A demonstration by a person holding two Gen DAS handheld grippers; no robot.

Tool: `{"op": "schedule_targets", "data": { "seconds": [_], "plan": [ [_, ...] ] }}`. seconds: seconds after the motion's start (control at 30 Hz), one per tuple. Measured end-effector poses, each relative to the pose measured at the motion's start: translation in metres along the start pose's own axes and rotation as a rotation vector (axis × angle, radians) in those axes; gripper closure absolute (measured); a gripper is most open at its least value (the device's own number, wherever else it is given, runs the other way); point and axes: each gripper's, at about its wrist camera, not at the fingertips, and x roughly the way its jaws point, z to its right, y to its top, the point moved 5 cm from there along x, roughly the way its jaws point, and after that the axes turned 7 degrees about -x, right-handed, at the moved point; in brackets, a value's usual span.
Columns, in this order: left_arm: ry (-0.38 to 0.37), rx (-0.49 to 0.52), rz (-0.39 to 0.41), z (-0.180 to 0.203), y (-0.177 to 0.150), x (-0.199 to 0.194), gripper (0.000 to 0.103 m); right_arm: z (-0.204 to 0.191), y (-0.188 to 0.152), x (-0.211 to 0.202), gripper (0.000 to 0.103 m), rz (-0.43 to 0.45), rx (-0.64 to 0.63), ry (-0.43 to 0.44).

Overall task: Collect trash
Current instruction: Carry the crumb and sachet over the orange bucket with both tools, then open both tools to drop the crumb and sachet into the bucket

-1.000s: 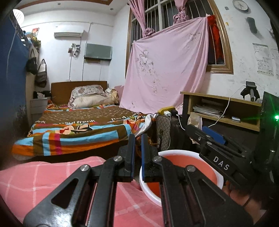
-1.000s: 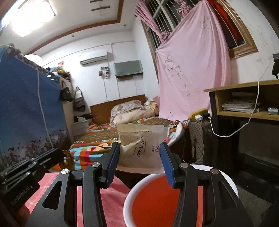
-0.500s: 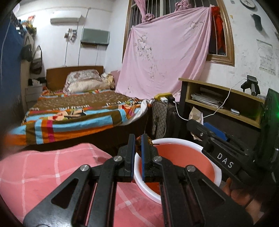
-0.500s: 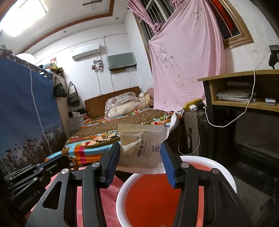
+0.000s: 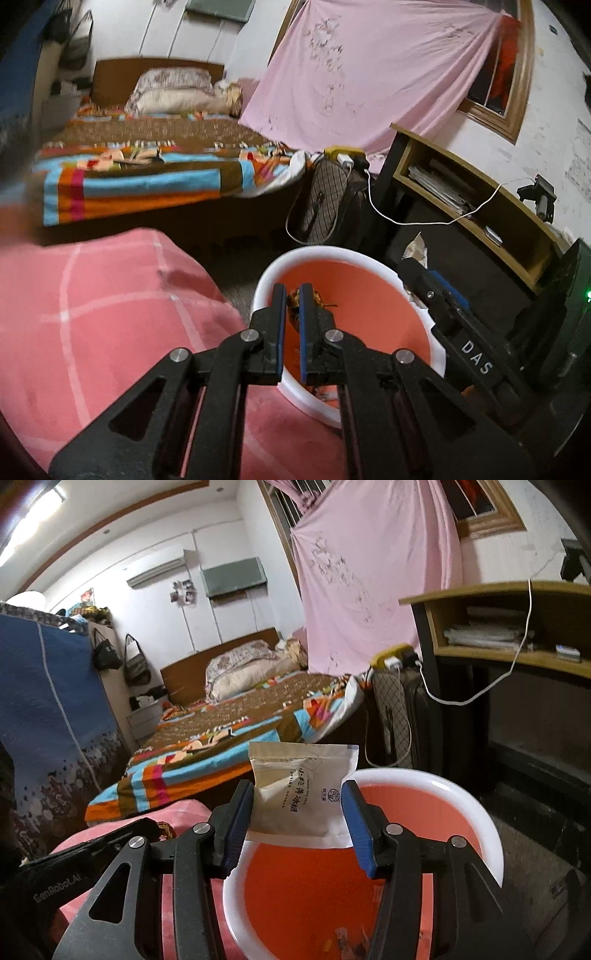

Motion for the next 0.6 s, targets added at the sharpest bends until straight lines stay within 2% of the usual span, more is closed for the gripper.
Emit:
{"op": "schedule_targets", "data": {
  "seconds": [0.43, 0.6],
  "plan": [
    [-0.024, -0.01, -0.078, 0.007, -0.006, 0.015, 0.103, 0.007, -0.008, 0.008, 0.048, -0.066, 0.029, -0.001],
    [-0.016, -0.018, -0.072, 0.006, -0.006, 0.013, 0.103, 0.01, -0.01, 0.01, 0.046, -0.079, 0.042, -0.005]
  ]
}}
